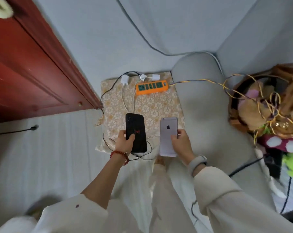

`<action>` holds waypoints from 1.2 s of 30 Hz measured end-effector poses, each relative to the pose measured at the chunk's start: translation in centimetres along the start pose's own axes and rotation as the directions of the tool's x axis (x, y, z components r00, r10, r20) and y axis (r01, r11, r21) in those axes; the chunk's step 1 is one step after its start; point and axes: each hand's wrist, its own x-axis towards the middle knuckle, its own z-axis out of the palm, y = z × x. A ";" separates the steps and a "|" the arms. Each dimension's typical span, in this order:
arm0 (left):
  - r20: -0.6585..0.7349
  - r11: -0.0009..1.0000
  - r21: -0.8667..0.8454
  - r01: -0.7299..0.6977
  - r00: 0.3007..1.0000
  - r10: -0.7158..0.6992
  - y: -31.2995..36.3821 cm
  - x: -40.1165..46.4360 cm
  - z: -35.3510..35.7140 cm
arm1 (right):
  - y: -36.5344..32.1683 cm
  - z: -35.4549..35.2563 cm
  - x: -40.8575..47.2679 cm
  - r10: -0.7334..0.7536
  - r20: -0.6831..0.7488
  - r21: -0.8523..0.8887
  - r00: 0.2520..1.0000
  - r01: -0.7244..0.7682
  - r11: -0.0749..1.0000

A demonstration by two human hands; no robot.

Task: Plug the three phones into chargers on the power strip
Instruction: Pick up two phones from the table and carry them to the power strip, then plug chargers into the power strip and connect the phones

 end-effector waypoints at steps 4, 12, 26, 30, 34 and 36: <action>-0.040 0.985 -0.103 0.137 0.989 -0.142 1.5 6.1 7.2 | 0.0 -1.7 9.4 0.041 0.100 -0.078 0.994 -0.033 0.996; -0.085 0.983 -0.082 0.166 0.981 -0.173 0.1 17.5 14.0 | 1.5 0.6 23.2 0.030 0.185 -0.233 0.982 0.014 0.972; -0.208 0.776 0.629 0.046 0.972 0.111 0.1 22.2 13.7 | 0.0 2.6 29.1 -0.199 0.135 -0.646 0.971 0.238 0.725; -0.274 0.786 0.618 -0.028 0.929 0.248 2.0 24.3 11.8 | -4.3 3.9 31.8 -0.523 0.220 -0.603 0.824 0.536 0.591; -0.287 0.782 0.623 -0.011 0.927 0.242 2.7 27.4 9.4 | -8.8 6.5 35.8 -0.627 0.209 -0.653 0.751 0.584 0.482; -0.236 0.756 0.655 -0.020 0.944 0.230 2.3 28.6 8.7 | -10.1 7.9 37.4 -0.585 0.209 -0.672 0.784 0.550 0.497</action>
